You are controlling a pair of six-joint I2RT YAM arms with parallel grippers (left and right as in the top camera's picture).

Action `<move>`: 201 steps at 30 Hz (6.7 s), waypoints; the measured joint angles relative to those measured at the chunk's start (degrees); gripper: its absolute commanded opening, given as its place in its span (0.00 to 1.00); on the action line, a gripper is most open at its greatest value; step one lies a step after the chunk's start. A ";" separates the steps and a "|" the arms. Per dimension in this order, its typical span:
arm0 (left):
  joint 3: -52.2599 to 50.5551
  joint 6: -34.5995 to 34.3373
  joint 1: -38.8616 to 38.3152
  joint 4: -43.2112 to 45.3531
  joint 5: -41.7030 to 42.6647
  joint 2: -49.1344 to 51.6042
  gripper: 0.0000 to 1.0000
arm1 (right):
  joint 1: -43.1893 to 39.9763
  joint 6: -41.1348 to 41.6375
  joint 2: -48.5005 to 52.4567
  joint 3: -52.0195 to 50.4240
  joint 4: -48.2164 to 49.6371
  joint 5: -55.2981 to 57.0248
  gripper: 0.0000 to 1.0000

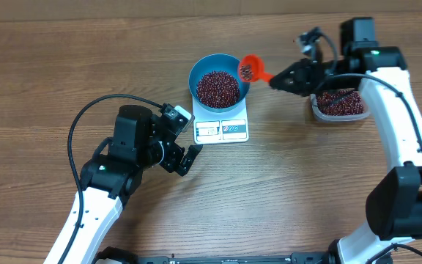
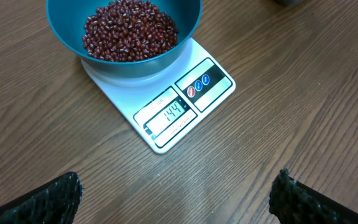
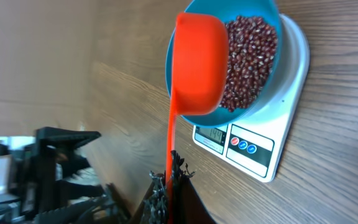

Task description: Scoop item into bowl and weigh 150g on scale

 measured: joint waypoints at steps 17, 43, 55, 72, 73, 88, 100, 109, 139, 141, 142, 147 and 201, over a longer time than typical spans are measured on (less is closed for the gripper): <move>0.00 0.00 0.00 0.00 0.00 0.00 0.99 | 11.69 3.82 0.00 0.09 5.18 17.77 0.04; 0.00 0.00 0.00 0.00 0.00 0.00 1.00 | 24.00 3.78 0.00 4.52 5.22 47.30 0.04; 0.00 0.00 0.00 0.00 0.00 0.00 1.00 | 25.03 3.56 0.00 4.52 5.22 50.10 0.04; 0.00 0.00 0.00 0.00 0.00 0.00 1.00 | 25.03 3.54 0.00 4.52 5.20 50.49 0.04; 0.00 0.00 0.00 0.00 0.00 0.00 1.00 | 25.03 3.52 0.00 4.52 5.20 50.51 0.04; 0.00 0.00 0.00 0.00 0.00 0.00 1.00 | 25.03 3.56 0.00 4.52 5.20 50.51 0.04; 0.00 0.00 0.00 0.00 0.00 0.00 1.00 | 25.03 3.23 0.00 4.52 5.22 50.66 0.04; 0.00 0.00 0.00 0.00 0.00 0.00 0.99 | 25.03 1.36 0.00 4.52 5.20 50.69 0.04; 0.00 0.00 0.00 0.00 0.00 0.00 1.00 | 25.03 -3.91 0.00 4.52 5.22 50.69 0.04; 0.00 0.00 0.00 0.00 0.00 0.00 0.99 | 25.03 -4.42 0.00 4.52 5.20 50.69 0.04; 0.00 0.00 0.00 0.00 0.00 0.00 0.99 | 25.03 -4.66 0.00 4.52 5.22 50.71 0.04; 0.00 0.00 0.00 0.00 0.00 0.00 1.00 | 25.03 -5.49 0.00 4.52 5.20 50.69 0.04; 0.00 0.00 0.00 -0.02 0.00 0.00 1.00 | 25.03 -8.94 0.00 4.52 4.96 50.71 0.04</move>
